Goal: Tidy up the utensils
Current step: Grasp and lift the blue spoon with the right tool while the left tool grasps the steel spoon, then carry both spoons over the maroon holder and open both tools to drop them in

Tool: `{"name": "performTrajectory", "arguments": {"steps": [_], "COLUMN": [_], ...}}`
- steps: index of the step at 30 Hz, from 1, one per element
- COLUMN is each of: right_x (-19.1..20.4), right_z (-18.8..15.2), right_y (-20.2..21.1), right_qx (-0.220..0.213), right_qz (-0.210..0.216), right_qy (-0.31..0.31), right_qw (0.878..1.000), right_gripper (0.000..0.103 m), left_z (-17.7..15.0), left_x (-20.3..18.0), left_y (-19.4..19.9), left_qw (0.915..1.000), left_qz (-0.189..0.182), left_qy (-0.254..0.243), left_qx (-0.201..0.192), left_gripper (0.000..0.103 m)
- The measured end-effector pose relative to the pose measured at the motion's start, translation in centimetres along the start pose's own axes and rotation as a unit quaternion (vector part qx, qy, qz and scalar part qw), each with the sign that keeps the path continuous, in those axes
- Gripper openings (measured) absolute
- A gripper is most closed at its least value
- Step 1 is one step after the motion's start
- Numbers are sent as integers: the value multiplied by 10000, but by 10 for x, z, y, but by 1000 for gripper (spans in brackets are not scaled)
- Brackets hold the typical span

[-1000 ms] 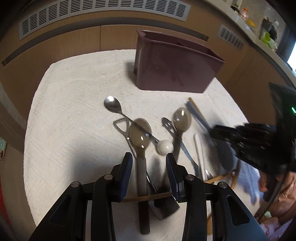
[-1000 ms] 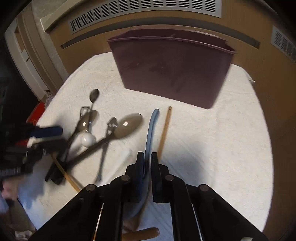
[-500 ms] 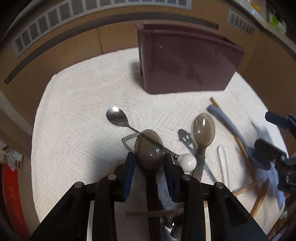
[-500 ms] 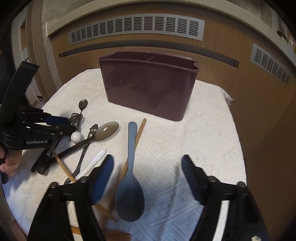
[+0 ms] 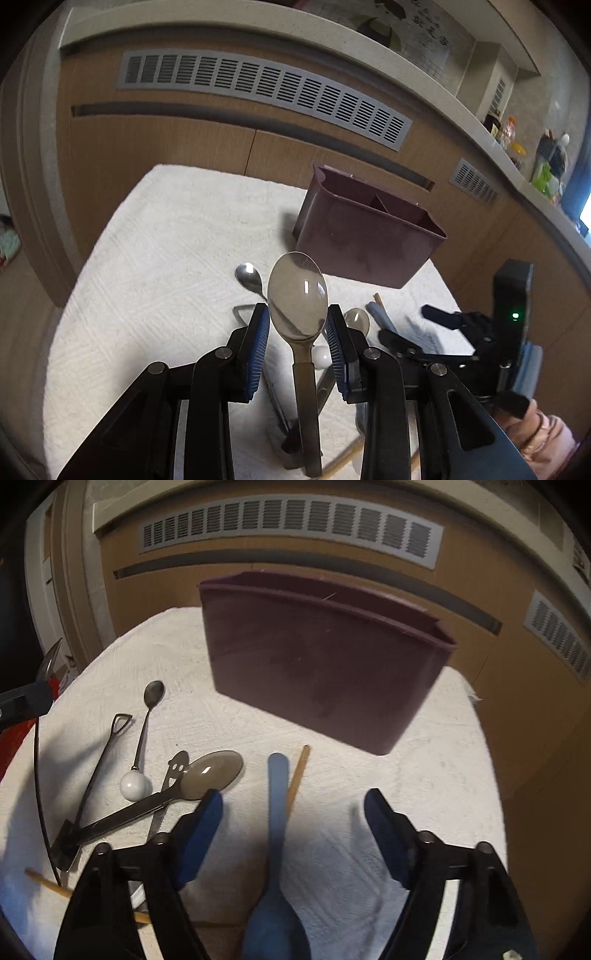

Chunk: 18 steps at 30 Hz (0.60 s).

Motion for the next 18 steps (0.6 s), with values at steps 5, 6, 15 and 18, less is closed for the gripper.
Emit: {"name": "performTrajectory", "arguments": {"steps": [5, 6, 15, 18], "right_x": [1, 2, -8, -16], "right_z": [-2, -1, 12, 17], "right_y": [-15, -14, 51, 80], "right_qx": [393, 410, -415, -794], "right_qz": [296, 325, 380, 444], "right_qy": [-189, -140, -425, -623], "right_qw": [9986, 9985, 9975, 9939], "right_gripper": [27, 17, 10, 10], "left_z": [-4, -4, 2, 8], "left_x": [3, 2, -17, -30], "left_y": [2, 3, 28, 38], "left_qw": [10000, 10000, 9995, 9985], "left_qz": [37, 53, 0, -21], "left_qy": [14, 2, -247, -372], "left_qx": [32, 26, -221, -392], "left_gripper": [33, 33, 33, 33]}}
Point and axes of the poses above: each gripper's, at about its wrist camera, not at the fingertips, and y roughly against the way its jaws point, x to its left, z to its top, the point moved 3 cm from there along -y, roughly the way its jaws point, and after that the axes turned 6 degrees about -x, right-handed, at the moved point
